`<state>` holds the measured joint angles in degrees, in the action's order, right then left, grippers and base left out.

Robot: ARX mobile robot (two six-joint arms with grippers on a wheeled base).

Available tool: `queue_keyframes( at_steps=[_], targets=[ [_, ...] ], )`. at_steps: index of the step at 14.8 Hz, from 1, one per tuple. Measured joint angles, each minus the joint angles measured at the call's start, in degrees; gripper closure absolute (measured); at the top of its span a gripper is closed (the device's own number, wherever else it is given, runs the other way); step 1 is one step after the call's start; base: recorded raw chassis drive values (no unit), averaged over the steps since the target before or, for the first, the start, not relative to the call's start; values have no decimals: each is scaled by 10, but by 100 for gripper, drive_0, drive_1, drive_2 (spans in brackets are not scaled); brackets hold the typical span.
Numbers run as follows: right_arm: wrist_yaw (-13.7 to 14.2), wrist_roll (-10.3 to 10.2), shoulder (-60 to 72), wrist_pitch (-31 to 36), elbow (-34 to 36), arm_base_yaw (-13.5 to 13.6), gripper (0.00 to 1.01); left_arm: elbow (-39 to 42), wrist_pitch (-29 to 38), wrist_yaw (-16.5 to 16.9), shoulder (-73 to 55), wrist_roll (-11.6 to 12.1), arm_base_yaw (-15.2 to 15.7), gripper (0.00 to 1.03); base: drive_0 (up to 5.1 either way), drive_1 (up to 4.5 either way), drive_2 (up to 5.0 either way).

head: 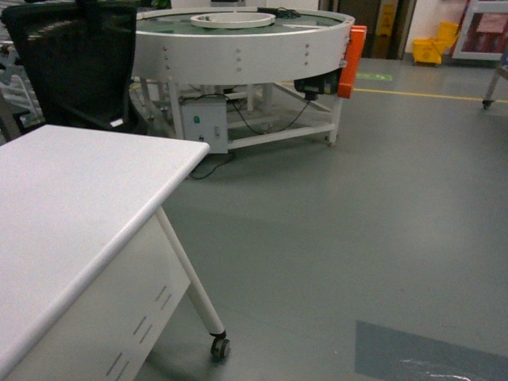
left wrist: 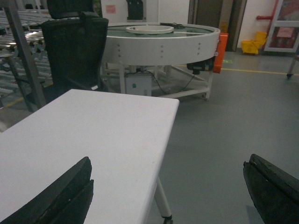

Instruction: Pick red block from blue box to shelf

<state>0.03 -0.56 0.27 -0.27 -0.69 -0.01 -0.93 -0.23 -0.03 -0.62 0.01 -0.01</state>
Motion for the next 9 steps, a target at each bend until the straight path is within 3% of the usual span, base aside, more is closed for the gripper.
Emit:
queue_keyframes(
  at_steps=[9],
  targets=[
    [0, 0, 0, 0, 0, 0, 74, 0, 0, 0, 0, 0, 0, 5, -159, -159, -159]
  ],
)
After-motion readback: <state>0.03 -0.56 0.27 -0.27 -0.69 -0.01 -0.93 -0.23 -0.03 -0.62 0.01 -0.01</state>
